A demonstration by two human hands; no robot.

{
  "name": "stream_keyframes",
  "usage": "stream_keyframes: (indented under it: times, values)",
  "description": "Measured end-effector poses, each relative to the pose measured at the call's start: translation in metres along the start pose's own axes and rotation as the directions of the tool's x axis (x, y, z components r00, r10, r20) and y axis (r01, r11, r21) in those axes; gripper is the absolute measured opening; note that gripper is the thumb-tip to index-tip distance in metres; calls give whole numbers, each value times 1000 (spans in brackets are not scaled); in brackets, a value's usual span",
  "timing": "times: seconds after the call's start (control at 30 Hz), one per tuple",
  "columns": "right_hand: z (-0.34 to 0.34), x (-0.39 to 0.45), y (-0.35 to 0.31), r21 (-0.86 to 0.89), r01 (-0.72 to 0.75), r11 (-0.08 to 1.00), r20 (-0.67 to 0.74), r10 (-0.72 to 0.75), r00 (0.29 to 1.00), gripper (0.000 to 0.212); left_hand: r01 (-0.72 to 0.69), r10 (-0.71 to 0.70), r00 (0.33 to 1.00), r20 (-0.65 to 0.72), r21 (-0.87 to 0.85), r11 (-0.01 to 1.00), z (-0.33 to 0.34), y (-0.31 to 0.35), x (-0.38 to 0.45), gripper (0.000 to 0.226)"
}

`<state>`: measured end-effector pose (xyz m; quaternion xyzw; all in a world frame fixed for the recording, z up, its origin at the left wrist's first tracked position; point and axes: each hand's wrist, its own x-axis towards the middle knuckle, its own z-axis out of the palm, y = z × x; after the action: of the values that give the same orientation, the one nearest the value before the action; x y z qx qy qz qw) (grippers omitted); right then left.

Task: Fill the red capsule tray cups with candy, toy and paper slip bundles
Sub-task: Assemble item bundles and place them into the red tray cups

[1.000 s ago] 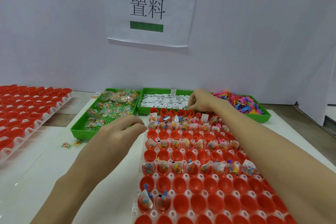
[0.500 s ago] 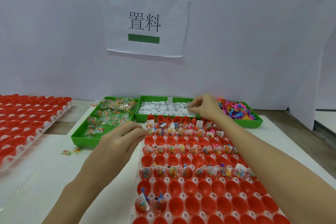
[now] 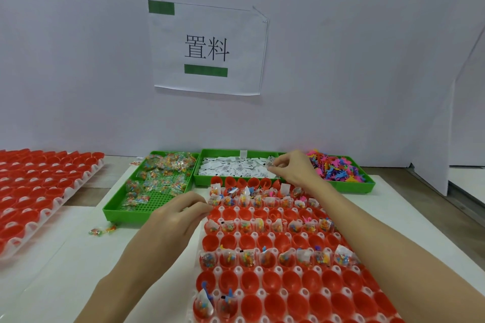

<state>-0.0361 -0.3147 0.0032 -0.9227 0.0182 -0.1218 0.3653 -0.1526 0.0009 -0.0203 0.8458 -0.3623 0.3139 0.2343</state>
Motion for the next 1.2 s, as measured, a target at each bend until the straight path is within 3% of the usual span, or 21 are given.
stream_keyframes:
  times: [0.17,0.23,0.3,0.37,0.43,0.5,0.6,0.87,0.97,1.2]
  values:
    - [-7,-5,-13,63,22,998,-61,-18,998,22,7,-8,1000,-21,-22,1000,-2,6,3,30]
    - [-14,-16,-26,122,24,992,-71,-16,997,20,48,-57,995,-83,-98,994,-1,10,5,20]
    - [-21,-36,-40,205,38,978,-61,-26,998,23,154,-195,972,-131,-270,951,0,18,7,12]
    - [-28,-66,-53,316,45,948,-22,-40,999,22,293,-377,923,-75,-499,816,0,30,8,19]
    - [-32,-104,-64,438,25,898,63,-58,996,17,373,-474,880,32,-664,648,-2,42,10,19]
    - [-34,-142,-70,521,-21,854,143,-64,988,15,411,-514,850,118,-759,504,-2,52,11,14]
    - [-30,-185,-73,557,-80,826,196,-38,980,9,450,-527,823,214,-810,375,-1,65,12,10]
    - [-19,-213,-66,570,-99,816,89,58,994,2,487,-470,836,282,-777,399,-2,78,14,13]
    - [-23,-215,-62,575,-118,809,104,71,992,9,498,-437,839,323,-779,380,-4,77,15,15]
    - [-14,-223,-67,535,-53,843,154,-36,987,6,459,-408,866,290,-785,417,1,88,13,13]
